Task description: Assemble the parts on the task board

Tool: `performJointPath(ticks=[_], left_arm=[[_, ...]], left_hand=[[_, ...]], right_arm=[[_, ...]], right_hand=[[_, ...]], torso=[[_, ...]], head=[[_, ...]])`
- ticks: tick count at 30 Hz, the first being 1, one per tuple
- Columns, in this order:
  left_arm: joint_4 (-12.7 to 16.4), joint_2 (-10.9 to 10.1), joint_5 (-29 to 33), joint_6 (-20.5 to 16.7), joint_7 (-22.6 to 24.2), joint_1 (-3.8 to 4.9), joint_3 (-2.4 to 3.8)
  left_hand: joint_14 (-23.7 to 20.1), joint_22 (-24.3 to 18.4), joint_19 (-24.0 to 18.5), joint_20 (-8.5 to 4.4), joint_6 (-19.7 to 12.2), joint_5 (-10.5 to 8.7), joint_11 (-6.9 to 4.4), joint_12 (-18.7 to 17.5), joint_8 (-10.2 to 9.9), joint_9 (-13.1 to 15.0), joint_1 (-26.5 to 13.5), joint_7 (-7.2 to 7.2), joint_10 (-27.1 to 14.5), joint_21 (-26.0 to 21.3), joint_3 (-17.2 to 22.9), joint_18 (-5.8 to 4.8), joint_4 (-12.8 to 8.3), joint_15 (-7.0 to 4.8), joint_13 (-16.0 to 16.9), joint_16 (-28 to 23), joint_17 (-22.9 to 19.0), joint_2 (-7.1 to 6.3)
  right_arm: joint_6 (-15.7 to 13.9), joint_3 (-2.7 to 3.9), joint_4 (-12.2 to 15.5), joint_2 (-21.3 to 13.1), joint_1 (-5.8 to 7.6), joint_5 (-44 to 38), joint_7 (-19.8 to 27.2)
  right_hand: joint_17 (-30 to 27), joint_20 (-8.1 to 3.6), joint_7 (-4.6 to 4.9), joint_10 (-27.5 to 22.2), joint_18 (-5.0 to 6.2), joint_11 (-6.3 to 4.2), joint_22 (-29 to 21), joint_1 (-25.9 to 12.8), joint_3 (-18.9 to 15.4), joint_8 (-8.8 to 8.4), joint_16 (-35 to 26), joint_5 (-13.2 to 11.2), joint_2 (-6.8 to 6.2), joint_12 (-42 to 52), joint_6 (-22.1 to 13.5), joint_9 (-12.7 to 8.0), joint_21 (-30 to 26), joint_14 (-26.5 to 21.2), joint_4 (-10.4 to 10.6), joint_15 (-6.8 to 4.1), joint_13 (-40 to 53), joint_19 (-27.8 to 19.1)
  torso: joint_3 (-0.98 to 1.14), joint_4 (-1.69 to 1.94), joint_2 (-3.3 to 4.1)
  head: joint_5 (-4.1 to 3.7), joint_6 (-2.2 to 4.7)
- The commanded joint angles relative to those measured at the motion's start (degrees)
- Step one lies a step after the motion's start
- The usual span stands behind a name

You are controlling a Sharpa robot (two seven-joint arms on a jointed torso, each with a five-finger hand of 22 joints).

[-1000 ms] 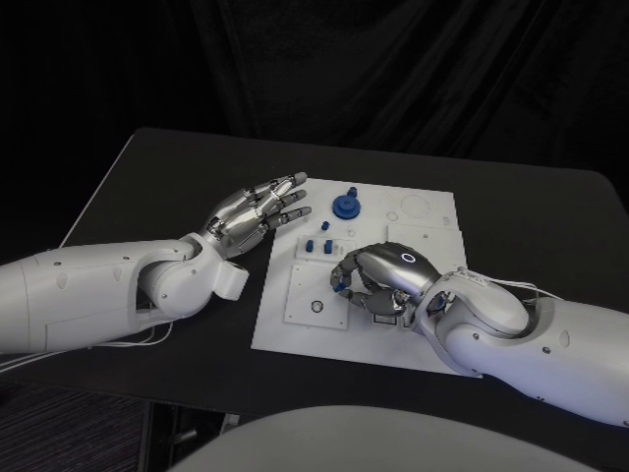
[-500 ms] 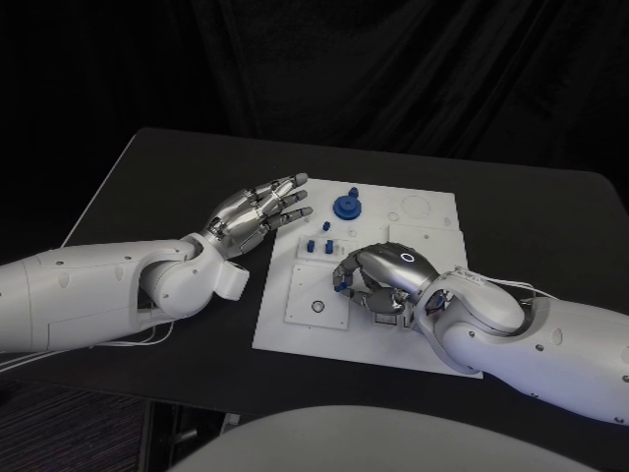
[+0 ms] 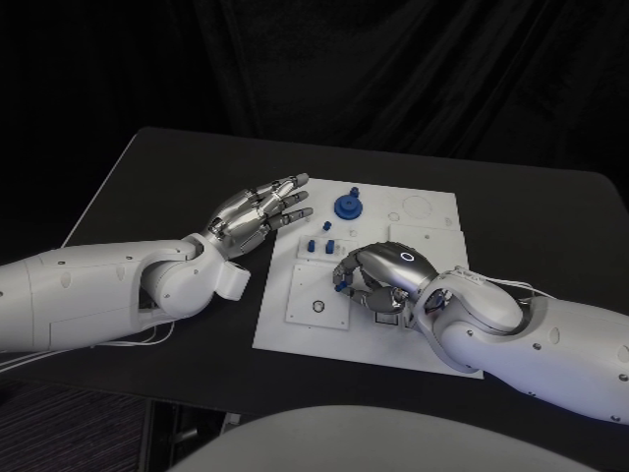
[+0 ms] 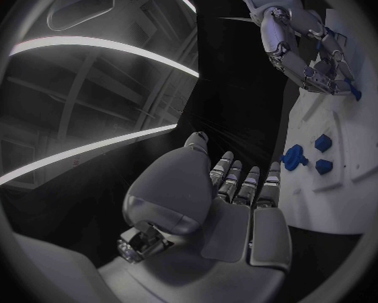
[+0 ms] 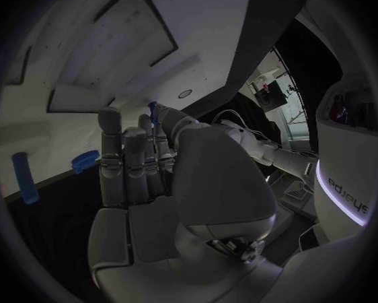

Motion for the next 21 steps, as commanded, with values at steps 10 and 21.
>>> performJointPath(ticks=[10,21], left_arm=[[-0.04,0.19,0.76,0.92,3.67,-0.23,0.05],[-0.07,0.23,0.77,0.99,3.61,-0.35,0.05]], left_hand=[[0.10,0.13,0.46,0.10,0.19,0.23,0.26,0.16,0.33,0.03,0.26,0.12,-0.06,0.36,0.38,-0.31,-0.15,0.60,0.07,0.48,0.13,0.36],[0.17,0.25,0.56,0.11,0.24,0.32,0.31,0.19,0.35,0.03,0.36,0.21,-0.07,0.42,0.47,-0.36,-0.23,0.71,0.08,0.61,0.16,0.35]], right_arm=[[1.26,0.01,-0.17,0.24,-0.25,-0.11,-1.06],[3.58,0.01,-0.27,0.65,-0.28,-0.11,-0.84]], right_hand=[[-0.22,0.04,0.17,-0.02,0.44,0.41,2.63,0.27,-0.27,-0.10,-0.10,-0.37,-0.16,-0.51,-0.29,0.08,-0.48,0.03,-0.07,0.27,-0.02,-0.30],[-2.08,0.96,1.56,-3.65,0.72,1.96,1.66,-1.14,-0.95,-3.84,-1.83,-2.56,-1.15,-1.75,-5.44,-1.23,-4.43,-2.16,1.46,1.61,0.06,-2.60]], torso=[[0.01,-0.05,0.01],[0.03,-0.04,-0.03]], head=[[0.04,-0.01],[0.05,-0.01]])
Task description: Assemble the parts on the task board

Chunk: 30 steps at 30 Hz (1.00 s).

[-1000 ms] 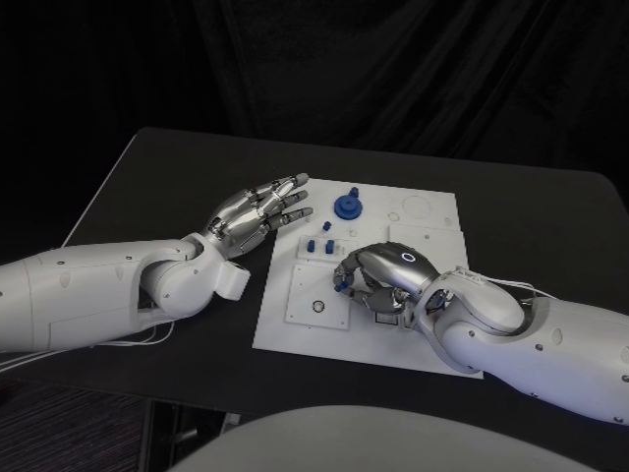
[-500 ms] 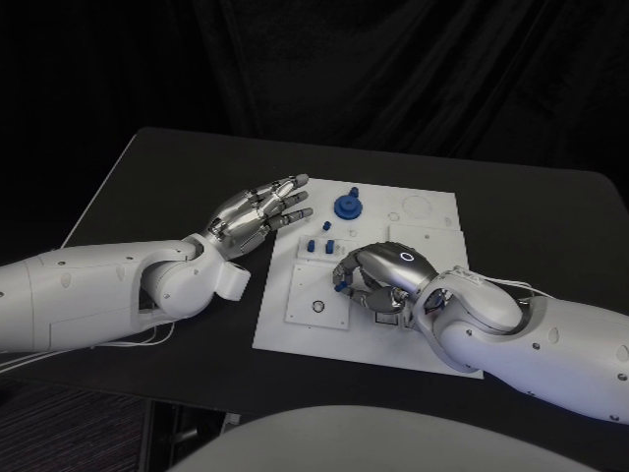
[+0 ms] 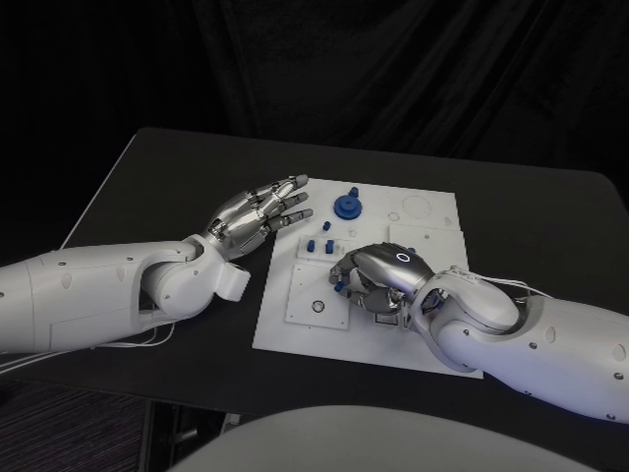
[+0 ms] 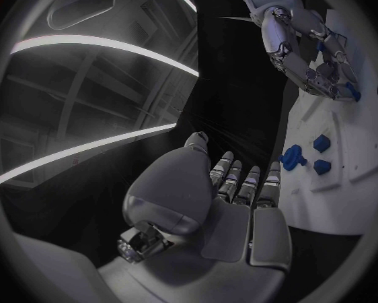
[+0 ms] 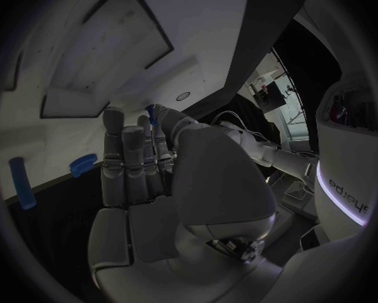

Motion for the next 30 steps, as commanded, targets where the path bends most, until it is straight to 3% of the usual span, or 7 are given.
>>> performJointPath(ticks=[1,3,7,14,21,27,30], left_arm=[[0.09,0.10,0.40,0.79,3.60,-0.10,0.05],[0.08,0.10,0.40,0.80,3.58,-0.12,0.05],[0.04,0.14,0.40,0.81,3.56,-0.16,0.05],[0.00,0.14,0.41,0.84,3.51,-0.23,0.05],[-0.03,0.03,0.41,0.74,3.53,-0.29,0.05],[0.02,-0.15,0.45,0.50,3.57,-0.31,0.05],[-0.02,-0.16,0.78,0.40,3.57,-0.31,0.05]], left_hand=[[-0.04,0.05,0.35,-0.10,0.24,0.32,0.31,0.19,0.35,0.03,0.37,0.21,-0.07,0.19,0.31,-0.36,-0.07,0.50,0.08,0.37,0.05,0.35],[-0.04,0.05,0.35,-0.10,0.24,0.32,0.31,0.19,0.35,0.03,0.37,0.21,-0.07,0.19,0.31,-0.36,-0.07,0.50,0.08,0.37,0.05,0.35],[-0.01,0.11,0.42,-0.10,0.42,0.37,0.34,0.21,0.39,0.05,0.43,0.27,-0.08,0.22,0.37,-0.39,-0.12,0.55,0.09,0.44,0.06,0.35],[0.00,0.14,0.45,-0.10,0.60,0.40,0.36,0.20,0.43,0.08,0.47,0.31,-0.10,0.24,0.41,-0.41,-0.15,0.58,0.08,0.46,0.06,0.35],[0.02,0.15,0.48,-0.09,0.87,0.42,0.38,0.23,0.49,0.11,0.50,0.36,-0.10,0.25,0.45,-0.44,-0.17,0.61,0.09,0.49,0.06,0.36],[0.04,0.21,0.53,-0.09,1.17,0.48,0.42,0.27,0.56,0.15,0.56,0.41,-0.10,0.28,0.51,-0.48,-0.23,0.63,0.09,0.53,0.07,0.35],[0.07,0.25,0.58,-0.09,1.46,0.51,0.43,0.39,0.63,0.19,0.60,0.43,-0.05,0.30,0.53,-0.50,-0.27,0.64,0.11,0.60,0.08,0.31]], right_arm=[[2.42,-0.06,-0.07,0.05,-0.24,-0.12,-0.68],[2.74,-0.06,-0.12,0.10,-0.24,-0.12,-0.51],[3.21,-0.06,-0.23,0.15,-0.25,-0.12,-0.32],[3.49,-0.06,-0.21,-0.19,-0.25,-0.12,-0.37],[-0.37,0.26,1.07,-2.38,-0.05,-0.12,0.39],[-1.26,0.52,4.07,-6.87,3.07,-0.12,-0.17],[0.05,0.52,6.13,-10.07,5.40,-0.12,-1.21]], right_hand=[[-0.51,0.26,0.42,-1.78,0.28,0.58,1.43,-0.65,-0.23,-1.53,-0.59,-1.00,-0.64,-0.45,-1.77,-0.93,-1.32,-0.93,0.85,0.36,0.21,-0.94],[-1.42,0.83,0.27,-5.22,0.51,1.36,0.88,-1.77,-0.96,-3.72,-1.35,-2.17,-1.39,-0.93,-4.42,-2.45,-3.51,-2.11,1.99,1.19,0.52,-2.07],[-2.57,2.03,-0.32,-10.64,0.58,2.62,0.44,-2.21,-2.88,-5.92,-2.19,-2.41,-1.72,-0.06,-6.63,-4.74,-5.36,-4.20,3.11,2.25,1.81,-2.98],[-5.67,3.48,-1.39,-20.30,0.68,4.03,0.27,-1.12,-6.20,-7.38,-4.27,-2.85,-1.21,2.32,-8.50,-7.63,-7.78,-9.93,3.81,3.59,3.79,-4.55],[-5.77,3.81,-1.53,-24.25,0.85,4.36,0.56,0.42,-7.35,-7.02,-3.71,-1.27,-0.65,4.02,-8.39,-8.58,-8.48,-11.00,3.68,3.76,4.36,-4.76],[-4.90,3.75,-1.37,-23.69,0.93,4.19,0.91,0.90,-7.56,-6.56,-2.55,0.82,0.01,5.60,-7.43,-9.05,-8.37,-9.71,3.79,3.65,4.42,-4.16],[-2.81,3.48,-0.29,-20.34,1.02,4.06,1.07,0.33,-7.61,-6.76,-0.34,1.85,0.67,3.96,-5.55,-10.93,-7.80,-5.42,4.68,3.37,1.69,-2.09]], torso=[[0.00,-0.03,-0.04],[-0.02,-0.02,-0.04],[0.00,-0.04,-0.03],[-0.04,0.01,-0.02],[-0.03,0.04,-0.02],[0.01,0.00,-0.06],[0.02,-0.03,-0.07]], head=[[0.11,-0.01],[0.10,-0.01],[0.10,-0.01],[0.03,-0.01],[-0.03,-0.01],[0.00,-0.01],[-0.31,-0.01]])
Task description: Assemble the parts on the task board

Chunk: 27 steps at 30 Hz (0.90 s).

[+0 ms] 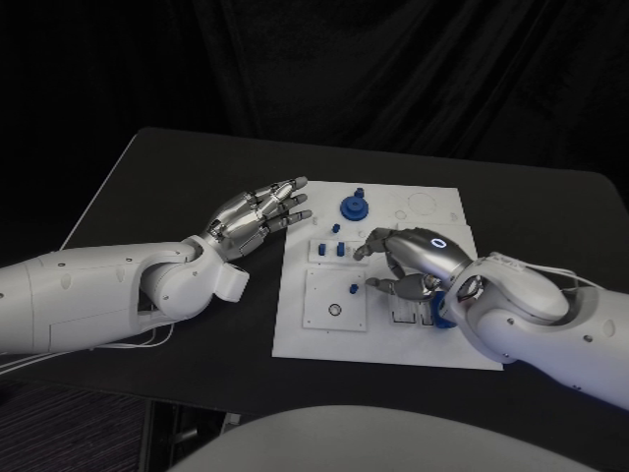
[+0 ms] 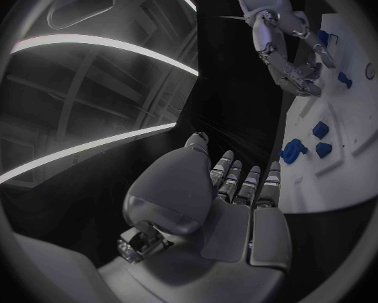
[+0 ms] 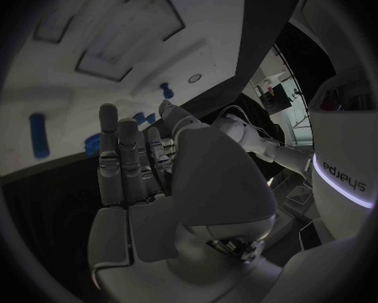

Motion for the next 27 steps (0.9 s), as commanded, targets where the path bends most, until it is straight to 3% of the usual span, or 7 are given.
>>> performJointPath(ticks=[1,9,11,14,20,23,27], left_arm=[[0.08,0.05,0.72,0.29,3.56,-0.07,0.05],[-0.21,0.33,1.00,0.37,3.63,-0.08,0.05],[-0.32,0.47,1.03,0.49,3.67,-0.08,0.05],[-0.38,0.57,1.05,0.59,3.70,-0.10,0.05],[-0.46,0.64,1.07,0.73,3.73,-0.21,0.05],[-0.49,0.64,1.07,0.77,3.75,-0.26,0.05],[-0.49,0.61,1.07,0.83,3.76,-0.36,0.05]], left_hand=[[-0.13,0.07,0.37,0.12,0.50,0.30,0.43,0.39,0.38,0.06,0.38,-0.05,-0.05,0.31,0.38,-0.50,-0.12,0.44,0.07,0.38,0.09,0.08],[-0.11,0.13,0.43,0.12,0.63,0.32,0.45,0.45,0.43,0.08,0.41,-0.03,-0.01,0.33,0.39,-0.52,-0.15,0.44,0.08,0.43,0.10,0.03],[-0.11,0.10,0.43,0.12,0.62,0.33,0.45,0.43,0.44,0.08,0.43,-0.02,-0.02,0.34,0.40,-0.54,-0.17,0.45,0.08,0.43,0.10,0.01],[-0.13,0.10,0.43,0.12,0.55,0.33,0.45,0.39,0.43,0.07,0.43,-0.02,-0.03,0.33,0.40,-0.54,-0.17,0.45,0.07,0.39,0.09,0.01],[-0.13,0.09,0.43,0.11,0.54,0.35,0.46,0.36,0.43,0.07,0.45,-0.02,-0.05,0.33,0.43,-0.55,-0.19,0.45,0.07,0.38,0.09,0.02],[-0.15,0.01,0.42,0.11,0.50,0.40,0.46,0.34,0.43,0.06,0.52,-0.02,-0.07,0.32,0.50,-0.57,-0.24,0.46,0.06,0.38,0.08,0.05],[-0.16,0.02,0.44,0.11,0.55,0.46,0.47,0.30,0.44,0.06,0.63,-0.02,-0.11,0.33,0.60,-0.61,-0.33,0.47,0.05,0.39,0.08,0.09]], right_arm=[[-0.33,-0.06,2.03,-2.60,1.72,-0.19,-1.86],[1.78,-0.55,3.65,-8.79,4.14,-0.19,-4.20],[2.43,-0.85,3.17,-9.76,4.14,-0.19,-4.68],[2.70,-1.08,2.45,-10.44,3.68,-0.19,-5.03],[1.97,-1.28,0.20,-10.31,2.55,-0.19,-5.16],[0.73,-1.31,-0.96,-9.90,2.29,-0.19,-4.91],[-1.17,-1.32,-2.51,-9.25,2.08,-0.19,-4.50]], right_hand=[[1.52,-0.35,-0.07,2.85,0.22,-0.26,0.99,-0.23,-0.16,-0.47,1.60,0.08,0.89,-3.50,2.06,-2.36,0.46,3.80,0.74,-0.30,-3.91,2.07],[10.31,-0.98,-0.38,6.72,-2.00,-0.73,4.11,-1.20,-1.06,-1.13,8.65,-1.35,0.78,-9.79,3.70,-6.50,15.26,13.43,1.77,-1.00,-10.18,10.87],[11.05,-0.97,-0.97,6.72,-2.20,-0.65,4.32,-3.08,-2.38,-1.22,9.34,-5.13,0.65,-10.93,2.85,-7.55,16.61,14.15,3.26,-0.95,-11.26,11.55],[13.25,-0.91,-1.33,6.74,-2.73,-0.55,5.06,-4.11,-3.41,-1.17,10.94,-7.07,0.42,-11.71,2.19,-8.42,20.16,15.84,4.39,-0.89,-12.12,13.10],[14.10,-0.89,-1.49,7.38,-2.95,-0.53,5.36,-3.32,-3.43,-1.10,11.68,-6.23,0.74,-12.05,2.01,-9.13,21.86,16.62,4.30,-0.86,-12.79,13.86],[14.35,-0.92,-1.35,8.12,-3.04,-0.60,5.47,-2.15,-3.35,-1.26,11.94,-5.02,1.01,-12.19,0.48,-10.20,22.78,16.89,3.65,-0.95,-13.38,14.15],[14.23,-0.98,-2.11,8.60,-3.03,-0.66,5.47,-1.29,-3.30,-1.27,11.89,-4.03,1.21,-12.22,-1.22,-11.15,23.07,16.86,3.14,-0.98,-13.78,14.11]], torso=[[0.04,-0.07,-0.04],[-0.01,0.13,-0.03],[-0.04,0.07,0.03],[-0.06,0.00,0.01],[-0.12,-0.20,0.00],[-0.02,-0.19,0.00],[0.07,-0.10,0.06]], head=[[-0.35,-0.01],[-1.34,-0.01],[-1.39,-0.01],[-1.40,-0.01],[-1.77,-0.01],[-1.92,-0.01],[-1.97,-0.01]])
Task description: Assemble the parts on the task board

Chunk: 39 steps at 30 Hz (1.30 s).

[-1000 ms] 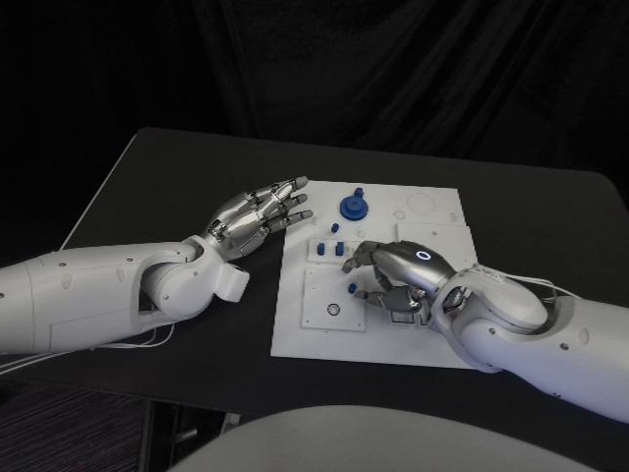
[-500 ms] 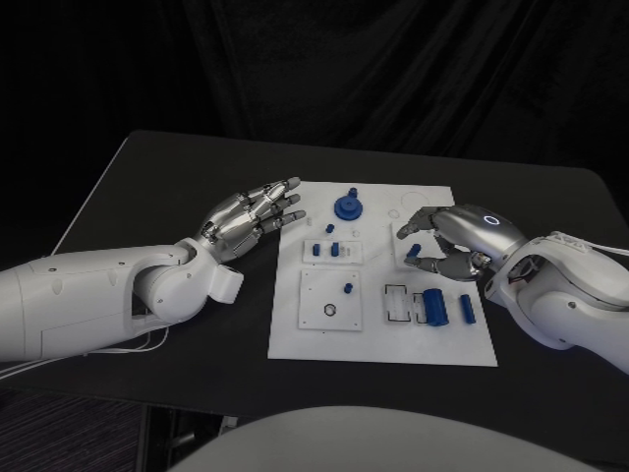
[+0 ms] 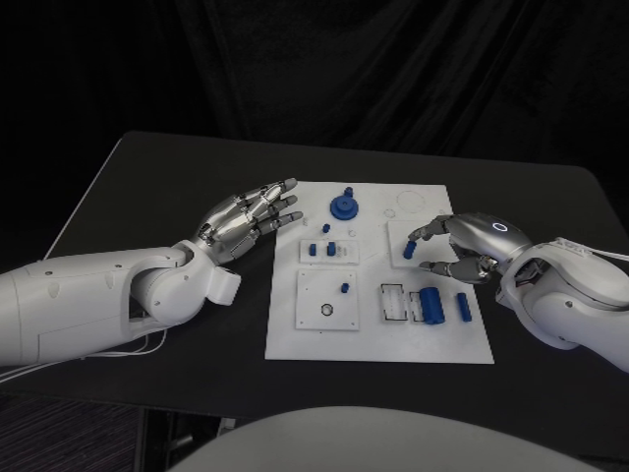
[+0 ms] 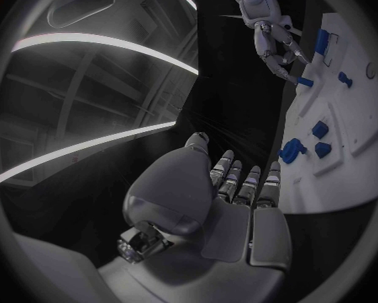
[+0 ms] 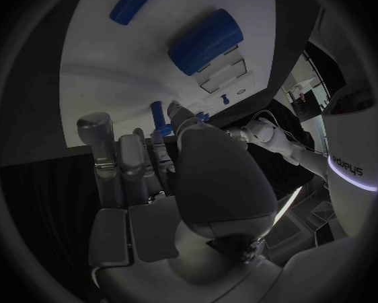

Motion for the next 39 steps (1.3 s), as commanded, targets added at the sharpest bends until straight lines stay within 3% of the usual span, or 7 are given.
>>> performJointPath(ticks=[1,10,16,28,39], left_arm=[[0.09,0.05,0.40,0.78,3.75,-0.15,0.04],[0.01,0.14,0.40,0.87,3.75,-0.28,0.05],[0.02,0.13,0.40,0.87,3.70,-0.35,0.05],[0.06,0.10,0.40,0.93,3.62,-0.55,0.05],[-0.06,0.19,0.40,0.97,3.48,-0.72,0.05]], left_hand=[[0.04,-0.02,0.46,0.11,0.11,0.29,0.47,0.15,0.24,0.06,0.70,-0.05,-0.11,0.34,0.35,-0.64,-0.06,0.28,0.05,0.17,0.03,0.10],[0.03,-0.02,0.50,0.11,0.03,0.48,0.48,0.11,0.23,0.04,0.95,-0.05,-0.17,0.35,0.59,-0.72,-0.29,0.31,0.04,0.21,0.03,0.16],[0.03,-0.06,0.51,0.11,0.05,0.55,0.49,0.14,0.23,0.04,1.08,-0.05,-0.18,0.35,0.73,-0.77,-0.41,0.33,0.04,0.24,0.04,0.19],[0.02,-0.02,0.55,0.10,0.15,0.66,0.50,0.21,0.25,0.05,1.25,-0.03,-0.16,0.37,0.94,-0.82,-0.57,0.34,0.05,0.26,0.04,0.27],[0.03,-0.01,0.59,0.10,0.19,0.75,0.54,0.31,0.27,0.05,1.44,-0.01,-0.12,0.38,1.20,-0.88,-0.73,0.36,0.07,0.30,0.04,0.40]], right_arm=[[-2.42,-0.02,-1.03,0.33,-0.27,-0.19,-0.88],[-2.58,-0.03,-2.17,1.21,-0.37,-0.18,-0.55],[-2.07,-0.02,-2.75,1.75,-0.46,1.33,0.02],[-2.01,0.00,-4.92,4.09,-1.15,2.20,1.28],[-2.62,0.04,-6.15,5.59,-1.43,2.26,2.28]], right_hand=[[-0.10,-0.07,-0.48,0.88,-0.79,-0.04,5.51,0.69,-0.08,0.10,0.28,0.42,0.17,-0.11,-0.71,-0.19,0.43,0.23,-0.38,-0.02,-0.16,0.22],[-0.02,-0.14,-1.00,2.47,-0.88,-0.19,5.65,0.99,-0.11,0.06,0.35,0.25,0.68,0.19,-2.46,-1.23,1.30,0.45,-0.50,-0.13,-0.44,0.47],[0.33,-0.28,-1.08,4.58,-0.97,-0.46,5.78,1.21,-0.17,0.46,0.55,0.22,1.09,0.33,-1.23,-1.45,2.16,0.87,-0.56,-0.34,-0.81,0.75],[1.45,-1.69,0.29,14.03,-1.46,-2.29,6.43,1.43,0.25,2.20,1.02,-0.30,1.50,-2.08,4.67,-1.77,5.90,2.65,0.61,-1.92,-3.02,2.33],[2.03,-3.13,1.16,22.23,-1.75,-4.13,6.78,2.54,2.33,2.63,0.97,-0.31,0.68,-5.31,8.26,-1.95,7.76,3.63,2.26,-3.53,-4.18,3.15]], torso=[[0.13,0.00,0.03],[0.09,0.12,-0.01],[0.05,0.11,-0.01],[0.13,0.21,0.10],[0.15,-0.04,0.09]], head=[[-0.01,-0.01],[0.04,-0.01],[0.07,-0.01],[-0.31,-0.01],[-0.03,-0.01]])
